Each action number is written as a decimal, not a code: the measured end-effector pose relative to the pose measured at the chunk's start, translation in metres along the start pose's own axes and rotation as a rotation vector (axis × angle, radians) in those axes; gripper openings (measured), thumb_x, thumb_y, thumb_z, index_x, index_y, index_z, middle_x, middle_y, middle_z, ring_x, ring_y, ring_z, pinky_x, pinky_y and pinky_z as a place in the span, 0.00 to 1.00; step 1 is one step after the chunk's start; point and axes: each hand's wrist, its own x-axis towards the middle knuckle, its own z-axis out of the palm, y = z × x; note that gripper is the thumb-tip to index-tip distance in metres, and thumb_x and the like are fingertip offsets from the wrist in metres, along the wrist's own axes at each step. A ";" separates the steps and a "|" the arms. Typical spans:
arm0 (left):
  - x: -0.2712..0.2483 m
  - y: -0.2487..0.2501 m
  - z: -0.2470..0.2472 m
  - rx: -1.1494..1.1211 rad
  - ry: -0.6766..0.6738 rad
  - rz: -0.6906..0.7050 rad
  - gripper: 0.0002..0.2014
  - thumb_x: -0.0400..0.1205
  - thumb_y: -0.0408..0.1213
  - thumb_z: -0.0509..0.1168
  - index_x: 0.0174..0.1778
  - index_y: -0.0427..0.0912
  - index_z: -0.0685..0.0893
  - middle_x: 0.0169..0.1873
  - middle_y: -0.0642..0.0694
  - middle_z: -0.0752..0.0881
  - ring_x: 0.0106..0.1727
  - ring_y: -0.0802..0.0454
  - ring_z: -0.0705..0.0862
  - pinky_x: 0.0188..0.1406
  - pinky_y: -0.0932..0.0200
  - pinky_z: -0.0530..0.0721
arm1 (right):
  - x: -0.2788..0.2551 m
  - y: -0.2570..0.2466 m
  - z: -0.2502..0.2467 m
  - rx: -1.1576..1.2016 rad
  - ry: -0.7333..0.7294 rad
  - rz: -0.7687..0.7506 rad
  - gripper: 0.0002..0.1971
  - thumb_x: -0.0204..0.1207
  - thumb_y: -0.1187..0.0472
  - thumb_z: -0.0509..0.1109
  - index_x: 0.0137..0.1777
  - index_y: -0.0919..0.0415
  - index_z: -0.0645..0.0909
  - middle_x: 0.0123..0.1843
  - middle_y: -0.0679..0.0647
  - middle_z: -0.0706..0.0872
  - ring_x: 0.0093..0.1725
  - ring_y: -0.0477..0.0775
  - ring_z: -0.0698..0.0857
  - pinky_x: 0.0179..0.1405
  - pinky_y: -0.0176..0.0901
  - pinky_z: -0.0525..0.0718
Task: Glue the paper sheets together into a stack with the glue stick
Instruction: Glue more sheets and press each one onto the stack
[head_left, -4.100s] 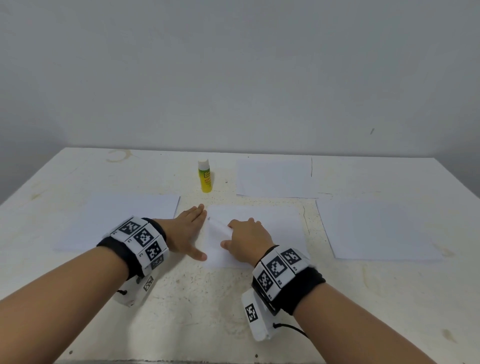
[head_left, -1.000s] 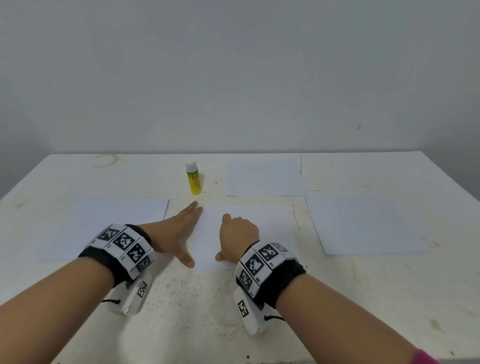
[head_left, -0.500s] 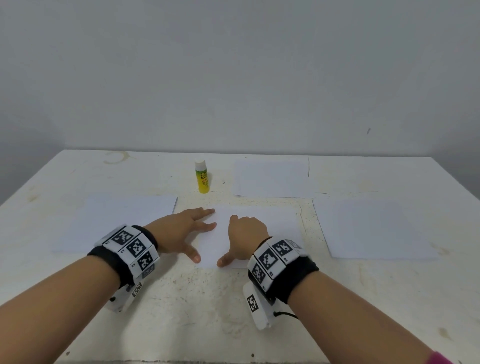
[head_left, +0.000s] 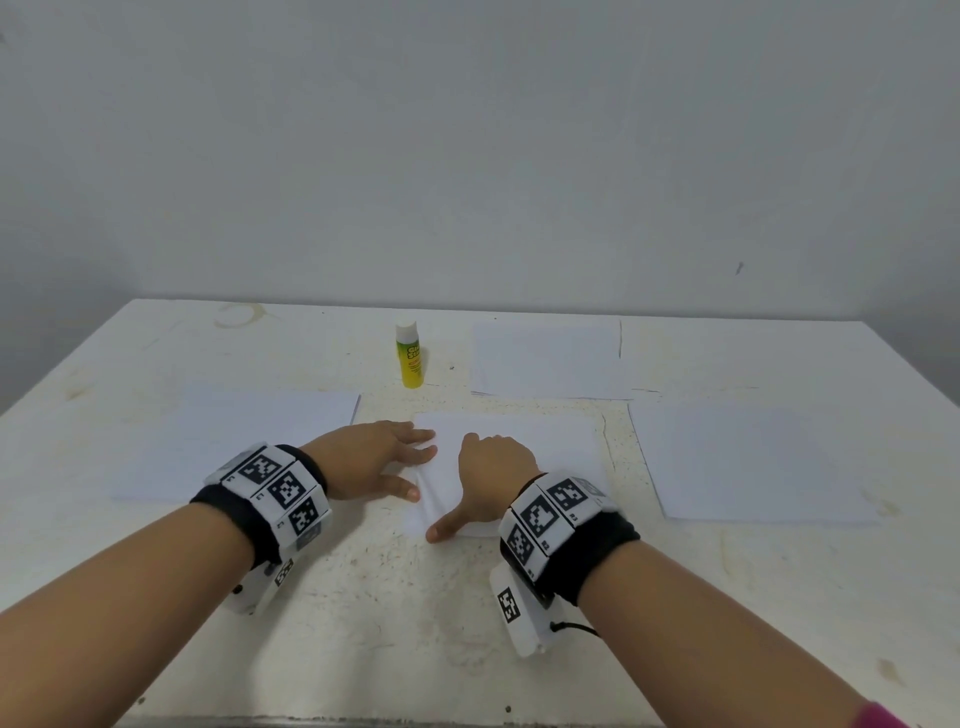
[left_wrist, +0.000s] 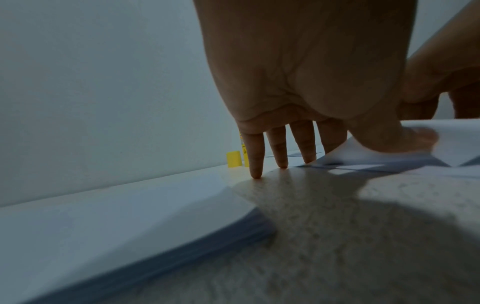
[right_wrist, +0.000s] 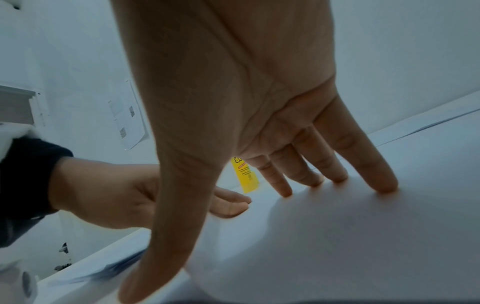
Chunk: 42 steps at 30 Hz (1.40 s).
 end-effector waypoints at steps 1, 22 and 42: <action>0.000 -0.002 0.000 -0.037 0.002 0.017 0.52 0.67 0.82 0.41 0.83 0.53 0.59 0.84 0.57 0.51 0.85 0.56 0.48 0.80 0.58 0.49 | 0.000 0.000 -0.001 0.001 -0.013 -0.005 0.43 0.62 0.34 0.77 0.64 0.66 0.71 0.57 0.56 0.82 0.57 0.56 0.82 0.50 0.42 0.74; 0.002 0.005 0.015 -0.261 0.035 -0.105 0.55 0.78 0.53 0.70 0.83 0.39 0.35 0.83 0.46 0.32 0.84 0.53 0.38 0.81 0.60 0.45 | 0.009 -0.019 0.025 0.159 -0.186 0.247 0.41 0.80 0.52 0.63 0.84 0.54 0.40 0.85 0.65 0.36 0.82 0.71 0.36 0.75 0.77 0.58; 0.004 0.005 0.016 -0.197 -0.030 -0.094 0.53 0.80 0.55 0.66 0.83 0.40 0.32 0.82 0.47 0.30 0.84 0.53 0.36 0.84 0.53 0.44 | 0.007 -0.017 0.013 0.076 -0.233 0.244 0.39 0.83 0.48 0.59 0.85 0.54 0.37 0.85 0.67 0.40 0.84 0.67 0.38 0.81 0.62 0.44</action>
